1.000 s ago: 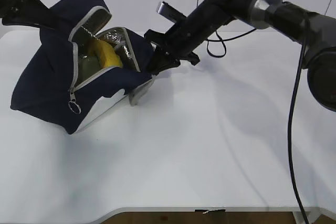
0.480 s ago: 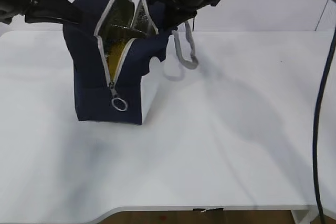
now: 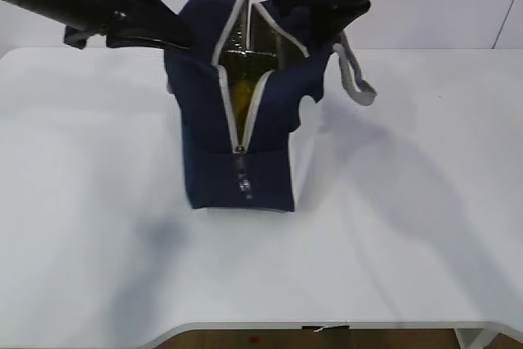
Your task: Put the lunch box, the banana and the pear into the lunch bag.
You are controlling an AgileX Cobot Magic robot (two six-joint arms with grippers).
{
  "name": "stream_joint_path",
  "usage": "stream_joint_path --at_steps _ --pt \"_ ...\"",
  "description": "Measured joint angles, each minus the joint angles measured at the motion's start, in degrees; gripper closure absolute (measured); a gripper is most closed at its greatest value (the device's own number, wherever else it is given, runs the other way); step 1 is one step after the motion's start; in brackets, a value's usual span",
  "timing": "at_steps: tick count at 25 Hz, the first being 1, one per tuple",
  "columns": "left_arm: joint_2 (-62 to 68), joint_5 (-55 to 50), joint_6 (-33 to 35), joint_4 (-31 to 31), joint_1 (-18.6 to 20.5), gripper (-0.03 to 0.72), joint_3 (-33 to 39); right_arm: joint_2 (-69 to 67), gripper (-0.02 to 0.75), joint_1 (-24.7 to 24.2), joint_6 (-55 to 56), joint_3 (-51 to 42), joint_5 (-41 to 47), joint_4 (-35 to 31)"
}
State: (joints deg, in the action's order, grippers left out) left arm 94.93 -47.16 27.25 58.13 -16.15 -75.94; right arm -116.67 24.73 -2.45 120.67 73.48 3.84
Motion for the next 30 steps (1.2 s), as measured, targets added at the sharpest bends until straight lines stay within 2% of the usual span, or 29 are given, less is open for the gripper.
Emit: stream_joint_path --at_steps 3,6,12,18,21,25,27,30 --pt "2.2 4.2 1.3 1.9 -3.5 0.693 0.0 2.3 0.729 0.0 0.0 -1.6 0.2 3.9" --pt "5.0 6.4 3.2 4.5 -4.9 0.693 0.0 2.5 0.729 -0.1 0.1 -1.7 0.4 6.1" --pt "9.3 7.3 8.3 8.1 -5.1 0.693 0.0 1.1 0.729 -0.1 0.4 -1.8 -0.1 7.9" --pt "9.5 7.5 9.9 9.3 -5.1 0.668 0.0 0.2 0.721 -0.1 1.6 -1.8 -1.0 8.3" --pt "9.5 7.5 11.7 11.3 -5.1 0.589 0.0 0.0 0.663 -0.1 1.7 -1.8 -1.1 8.3" --pt "9.6 5.8 16.5 17.3 -5.1 0.464 0.0 -0.1 0.528 -0.1 1.8 -1.8 -1.3 8.3" --pt "9.6 4.7 17.7 18.6 -5.1 0.437 -0.5 -0.1 0.474 -0.1 1.8 -1.8 -1.3 7.7" --pt "9.7 3.2 18.5 19.0 -5.1 0.426 -2.2 -0.1 0.435 -0.1 1.8 -1.8 -1.3 6.3"
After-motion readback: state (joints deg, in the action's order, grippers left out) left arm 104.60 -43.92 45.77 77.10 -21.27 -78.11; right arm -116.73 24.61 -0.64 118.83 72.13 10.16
